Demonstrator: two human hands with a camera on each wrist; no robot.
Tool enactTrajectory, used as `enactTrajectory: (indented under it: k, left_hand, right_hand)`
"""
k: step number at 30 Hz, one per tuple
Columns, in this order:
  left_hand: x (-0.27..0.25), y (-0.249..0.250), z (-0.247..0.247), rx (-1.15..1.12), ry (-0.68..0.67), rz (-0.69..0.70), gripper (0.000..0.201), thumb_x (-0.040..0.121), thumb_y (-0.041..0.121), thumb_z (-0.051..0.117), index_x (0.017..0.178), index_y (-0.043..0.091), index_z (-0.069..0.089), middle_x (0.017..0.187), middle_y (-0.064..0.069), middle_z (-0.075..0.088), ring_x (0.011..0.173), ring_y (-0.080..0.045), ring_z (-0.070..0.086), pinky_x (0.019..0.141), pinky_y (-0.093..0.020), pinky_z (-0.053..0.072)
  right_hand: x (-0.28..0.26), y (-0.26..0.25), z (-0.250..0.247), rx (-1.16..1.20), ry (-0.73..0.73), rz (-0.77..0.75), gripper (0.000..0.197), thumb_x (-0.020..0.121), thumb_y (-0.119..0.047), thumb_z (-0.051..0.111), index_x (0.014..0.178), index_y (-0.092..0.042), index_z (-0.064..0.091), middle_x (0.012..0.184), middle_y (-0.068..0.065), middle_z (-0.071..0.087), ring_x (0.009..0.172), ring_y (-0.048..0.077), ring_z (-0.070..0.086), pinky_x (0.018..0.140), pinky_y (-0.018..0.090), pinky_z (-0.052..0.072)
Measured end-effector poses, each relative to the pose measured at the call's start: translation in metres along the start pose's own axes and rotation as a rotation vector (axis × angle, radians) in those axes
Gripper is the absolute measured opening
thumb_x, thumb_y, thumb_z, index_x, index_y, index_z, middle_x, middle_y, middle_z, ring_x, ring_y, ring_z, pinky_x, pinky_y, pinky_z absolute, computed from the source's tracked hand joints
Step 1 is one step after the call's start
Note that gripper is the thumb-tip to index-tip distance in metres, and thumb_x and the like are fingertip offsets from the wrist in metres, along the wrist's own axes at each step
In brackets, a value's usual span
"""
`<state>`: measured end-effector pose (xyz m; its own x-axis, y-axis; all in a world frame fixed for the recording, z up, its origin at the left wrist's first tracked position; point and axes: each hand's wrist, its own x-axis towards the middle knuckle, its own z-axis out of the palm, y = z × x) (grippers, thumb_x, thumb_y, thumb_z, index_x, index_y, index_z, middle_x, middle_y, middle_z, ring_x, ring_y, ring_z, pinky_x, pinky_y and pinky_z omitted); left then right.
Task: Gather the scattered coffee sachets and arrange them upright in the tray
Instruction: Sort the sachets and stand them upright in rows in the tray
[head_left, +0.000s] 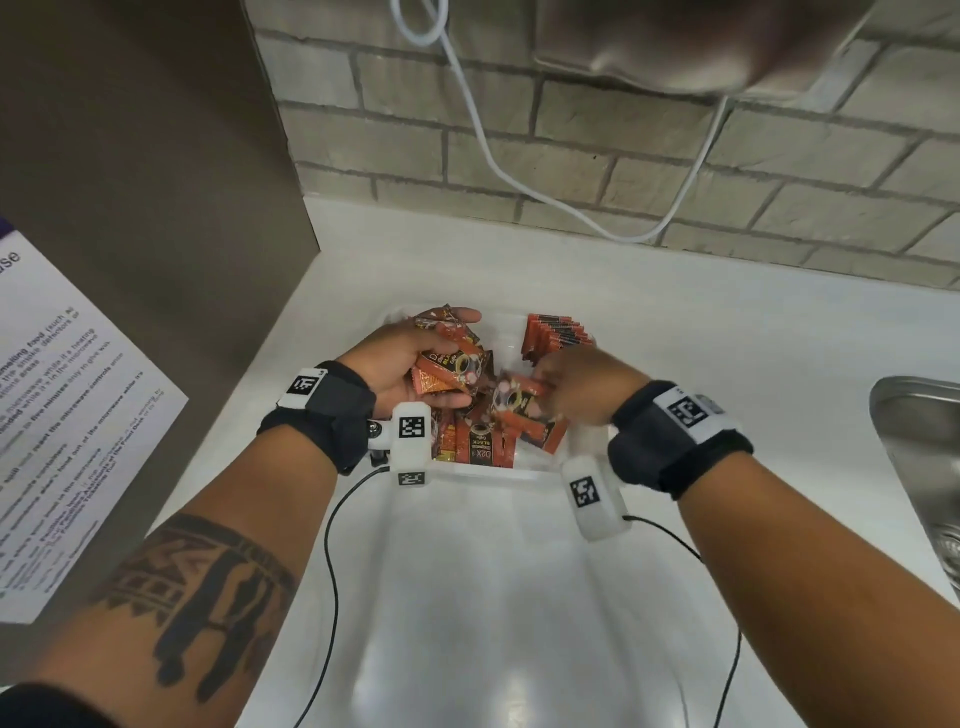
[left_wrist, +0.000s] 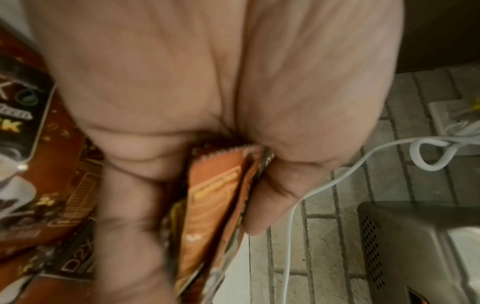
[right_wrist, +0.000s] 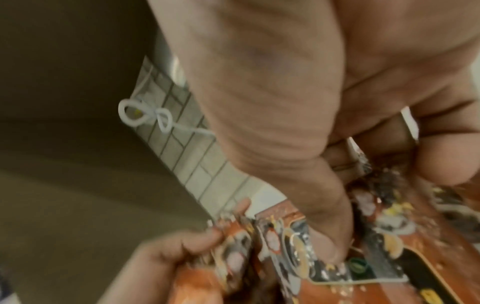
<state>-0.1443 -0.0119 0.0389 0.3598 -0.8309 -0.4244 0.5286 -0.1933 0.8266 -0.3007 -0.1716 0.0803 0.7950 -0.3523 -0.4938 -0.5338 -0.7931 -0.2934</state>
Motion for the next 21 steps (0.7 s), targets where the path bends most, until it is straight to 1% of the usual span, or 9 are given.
enactTrajectory:
  k: [1, 3, 4, 6, 8, 11, 14, 18, 21]
  left_hand:
    - [0.000, 0.000, 0.001, -0.010, 0.013, 0.017, 0.043, 0.097, 0.004, 0.051, 0.134, 0.023, 0.063, 0.125, -0.011, 0.066, 0.100, -0.032, 0.069, 0.075, -0.046, 0.062]
    - [0.001, 0.002, 0.004, -0.051, 0.046, 0.054, 0.042, 0.098, 0.003, 0.050, 0.133, 0.022, 0.063, 0.120, -0.012, 0.068, 0.095, -0.030, 0.070, 0.067, -0.041, 0.063]
    - [0.002, 0.002, 0.006, -0.071, 0.052, 0.072, 0.043, 0.098, 0.002, 0.050, 0.134, 0.021, 0.062, 0.118, -0.012, 0.067, 0.093, -0.030, 0.071, 0.067, -0.041, 0.063]
    - [0.003, 0.001, 0.009, -0.091, 0.050, 0.095, 0.044, 0.098, 0.001, 0.048, 0.135, 0.020, 0.060, 0.119, -0.014, 0.067, 0.093, -0.032, 0.071, 0.069, -0.041, 0.063]
    - [0.001, 0.001, 0.016, -0.110, 0.024, 0.095, 0.042, 0.098, 0.004, 0.049, 0.135, 0.019, 0.060, 0.121, -0.013, 0.068, 0.096, -0.032, 0.070, 0.068, -0.040, 0.062]
    - [-0.003, 0.001, 0.026, -0.164, -0.026, 0.061, 0.040, 0.096, 0.019, 0.056, 0.136, 0.018, 0.059, 0.121, -0.013, 0.069, 0.098, -0.032, 0.070, 0.060, -0.038, 0.062]
    - [-0.005, 0.003, 0.032, -0.157, -0.032, 0.026, 0.043, 0.092, 0.030, 0.059, 0.133, 0.014, 0.059, 0.115, -0.016, 0.069, 0.095, -0.034, 0.071, 0.059, -0.040, 0.061]
    - [-0.006, 0.007, 0.035, -0.102, -0.046, 0.049, 0.031, 0.094, 0.019, 0.059, 0.124, 0.013, 0.061, 0.106, -0.015, 0.072, 0.091, -0.032, 0.072, 0.062, -0.039, 0.063]
    - [-0.006, 0.009, 0.033, -0.077, -0.045, 0.062, 0.038, 0.091, 0.011, 0.063, 0.128, 0.011, 0.058, 0.105, -0.015, 0.072, 0.092, -0.029, 0.072, 0.060, -0.036, 0.062]
  right_hand:
    - [-0.002, 0.002, -0.009, 0.062, 0.024, -0.001, 0.006, 0.092, -0.018, 0.066, 0.088, -0.019, 0.063, 0.082, -0.004, 0.061, 0.077, 0.015, 0.056, 0.061, 0.025, 0.042]
    - [-0.001, 0.008, -0.023, 0.223, 0.062, -0.013, 0.005, 0.090, -0.017, 0.069, 0.088, -0.018, 0.065, 0.085, 0.001, 0.067, 0.080, 0.019, 0.061, 0.071, 0.033, 0.051]
    - [-0.001, 0.010, -0.027, 0.344, 0.071, -0.023, 0.004, 0.090, -0.015, 0.070, 0.091, -0.018, 0.068, 0.090, 0.005, 0.071, 0.083, 0.023, 0.064, 0.078, 0.038, 0.054]
    - [0.001, 0.012, -0.031, 0.611, 0.074, -0.034, 0.010, 0.090, -0.010, 0.070, 0.096, -0.018, 0.069, 0.100, 0.015, 0.074, 0.083, 0.026, 0.064, 0.079, 0.042, 0.054]
    - [0.003, 0.011, -0.029, 0.809, 0.089, -0.028, 0.013, 0.088, -0.008, 0.073, 0.096, -0.017, 0.068, 0.101, 0.021, 0.073, 0.083, 0.027, 0.058, 0.072, 0.039, 0.050]
    - [0.005, 0.006, -0.023, 0.945, 0.142, -0.029, 0.018, 0.084, -0.004, 0.076, 0.092, -0.016, 0.065, 0.096, 0.015, 0.071, 0.083, 0.025, 0.059, 0.065, 0.029, 0.050]
    - [0.008, 0.003, -0.018, 1.001, 0.174, -0.038, 0.019, 0.084, -0.001, 0.076, 0.091, -0.014, 0.064, 0.095, 0.010, 0.071, 0.082, 0.019, 0.066, 0.063, 0.023, 0.052]
    - [0.011, -0.002, -0.017, 1.063, 0.185, -0.035, 0.019, 0.085, 0.002, 0.073, 0.091, -0.013, 0.064, 0.094, 0.006, 0.069, 0.082, 0.015, 0.067, 0.065, 0.022, 0.054]
    - [0.014, -0.003, -0.018, 1.095, 0.214, -0.028, 0.019, 0.085, 0.002, 0.074, 0.095, -0.013, 0.065, 0.096, 0.006, 0.068, 0.083, 0.015, 0.067, 0.066, 0.023, 0.055]
